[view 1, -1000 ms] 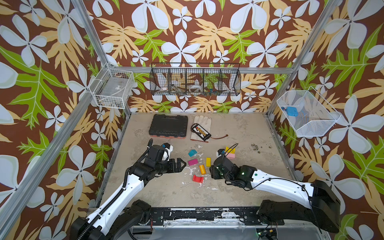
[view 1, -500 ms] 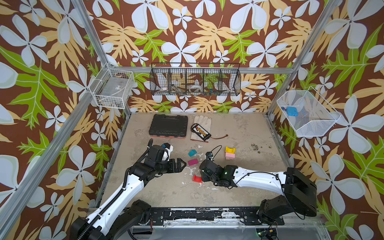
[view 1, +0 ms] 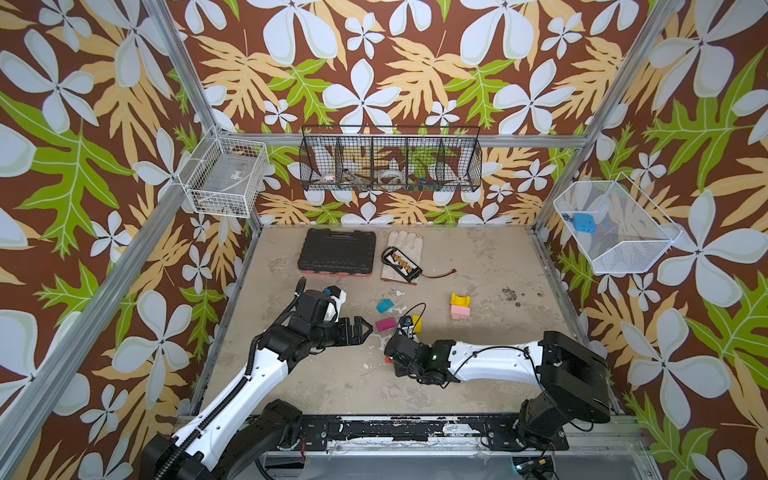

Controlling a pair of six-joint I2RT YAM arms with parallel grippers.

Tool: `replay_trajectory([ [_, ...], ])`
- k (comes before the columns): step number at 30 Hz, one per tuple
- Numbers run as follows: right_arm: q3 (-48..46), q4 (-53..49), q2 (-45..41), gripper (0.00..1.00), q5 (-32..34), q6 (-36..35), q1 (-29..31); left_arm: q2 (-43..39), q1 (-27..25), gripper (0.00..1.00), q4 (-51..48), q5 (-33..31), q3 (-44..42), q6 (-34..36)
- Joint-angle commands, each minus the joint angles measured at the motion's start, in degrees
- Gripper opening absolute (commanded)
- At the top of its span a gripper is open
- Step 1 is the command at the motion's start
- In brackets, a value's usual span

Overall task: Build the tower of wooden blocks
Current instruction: 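Lower the right gripper onto the red arch block and close on it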

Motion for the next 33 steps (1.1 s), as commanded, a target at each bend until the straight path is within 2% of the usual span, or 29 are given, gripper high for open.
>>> replay_trajectory([
  [1,-0.2,-1.1,0.5,0.42,2.3,2.0,0.1,0.0,-0.1,1.0,1.0,0.1,0.0,-0.2],
  [18,-0.9,-0.9,1.9,0.12,2.2,3.8,0.1,-0.3,-0.1,1.0,1.0,-0.2,0.0,-0.2],
  [26,-1.6,-0.8,0.7,0.03,2.3,4.2,0.2,-0.5,-0.1,1.0,1.0,-0.3,0.0,-0.4],
  [33,-2.9,-2.2,-3.7,0.0,4.5,4.8,0.2,-0.6,-0.1,1.0,0.9,-0.4,0.0,-0.3],
])
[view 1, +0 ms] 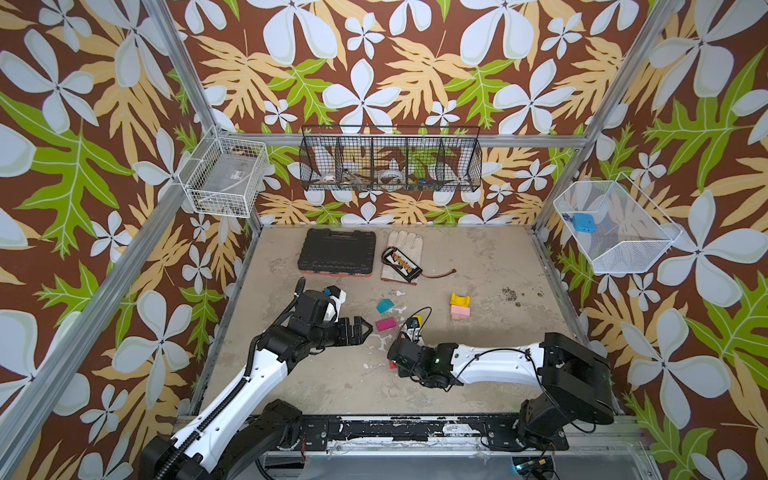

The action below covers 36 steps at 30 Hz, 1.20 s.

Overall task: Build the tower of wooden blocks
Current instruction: 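Lower the right gripper onto the red arch block and close on it, then lift the red arch block and carry it over the tower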

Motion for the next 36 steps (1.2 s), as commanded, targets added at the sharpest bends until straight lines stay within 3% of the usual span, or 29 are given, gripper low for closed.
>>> replay_trajectory([
  [1,0.1,-2.8,-2.5,0.0,2.2,0.5,0.0,-0.3,0.0,1.0,1.0,-0.3,0.0,-0.4],
  [11,-0.8,-10.3,-14.8,0.0,9.6,0.1,-2.4,-0.2,-0.2,1.0,0.9,-0.1,0.0,-0.2],
  [25,-3.3,-11.4,-25.9,0.0,1.6,-10.5,-22.8,0.3,-0.2,1.0,1.0,0.0,-0.1,-0.2],
  [29,-3.3,-11.0,-27.1,0.0,-3.4,-13.7,-29.7,0.3,-0.2,1.0,1.1,0.0,-0.1,-0.3],
  [36,-3.9,-9.5,-26.1,0.0,-6.0,-16.2,-35.1,0.2,-0.3,1.0,1.1,-0.1,-0.1,-0.4],
])
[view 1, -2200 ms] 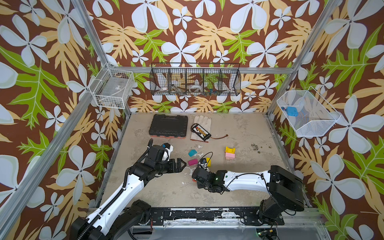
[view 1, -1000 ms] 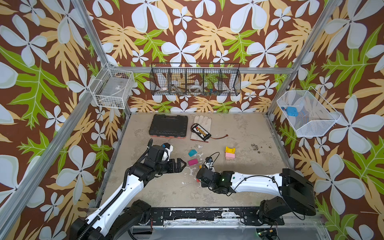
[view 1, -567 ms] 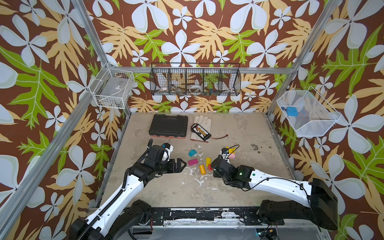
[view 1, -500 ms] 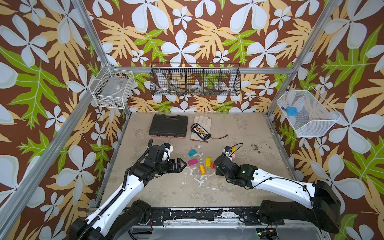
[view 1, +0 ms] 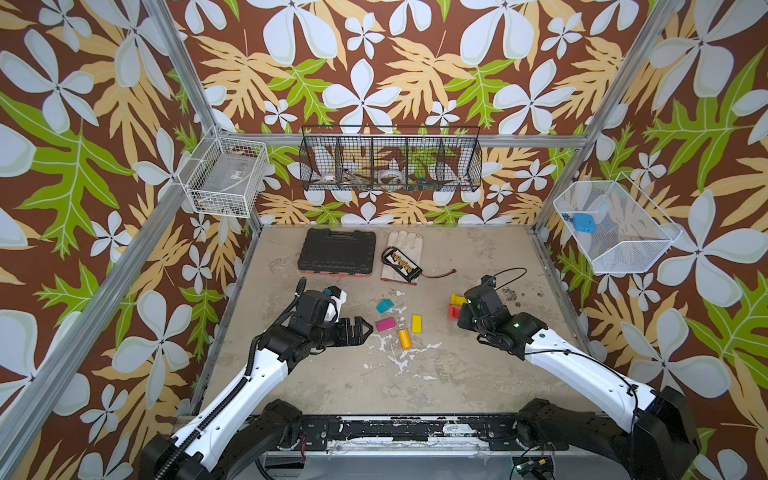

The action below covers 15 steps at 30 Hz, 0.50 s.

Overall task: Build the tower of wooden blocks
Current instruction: 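Lift the red arch block and carry it over the tower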

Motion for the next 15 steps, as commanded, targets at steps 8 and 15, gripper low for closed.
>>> replay_trajectory([
  [8,-0.3,2.3,3.4,0.0,-2.5,-3.5,-2.9,0.0,-0.1,1.0,1.1,0.1,-0.2,-0.4],
  [15,-0.7,4.8,6.2,0.0,-2.6,-3.5,-3.5,0.2,-0.1,1.0,1.1,0.0,-0.2,-0.4],
])
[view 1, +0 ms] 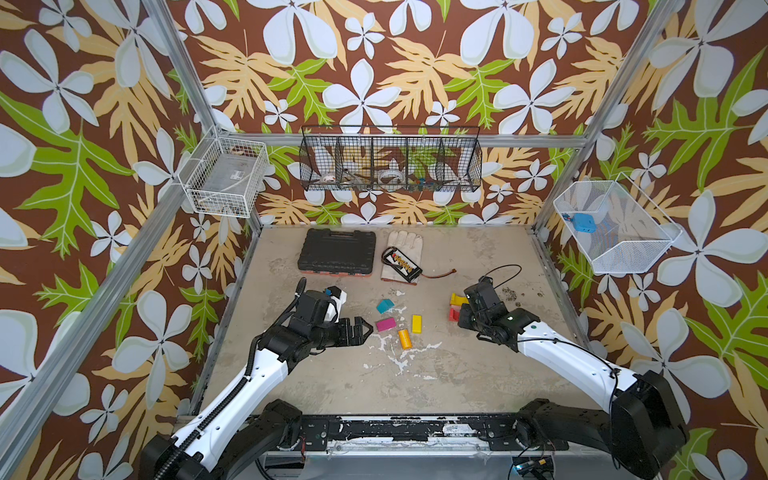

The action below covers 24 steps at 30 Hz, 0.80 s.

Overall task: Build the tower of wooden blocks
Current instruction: 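Lift the red arch block and carry it over the tower, then lower the red arch block beside the yellow arch block on top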

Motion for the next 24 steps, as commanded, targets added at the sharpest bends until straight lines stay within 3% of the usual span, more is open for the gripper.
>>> replay_trajectory([
  [1,0.1,2.2,1.0,0.0,0.7,-0.6,-0.1,0.2,0.0,1.0,1.1,0.1,-0.1,-0.4],
  [17,-0.4,7.2,5.6,0.0,-2.3,-1.0,-6.4,0.2,0.0,1.0,1.1,0.2,-0.1,-0.3],
  [24,1.1,7.6,7.9,0.0,-1.3,-0.7,-6.6,0.2,0.0,1.0,1.2,0.2,-0.1,-0.4],
])
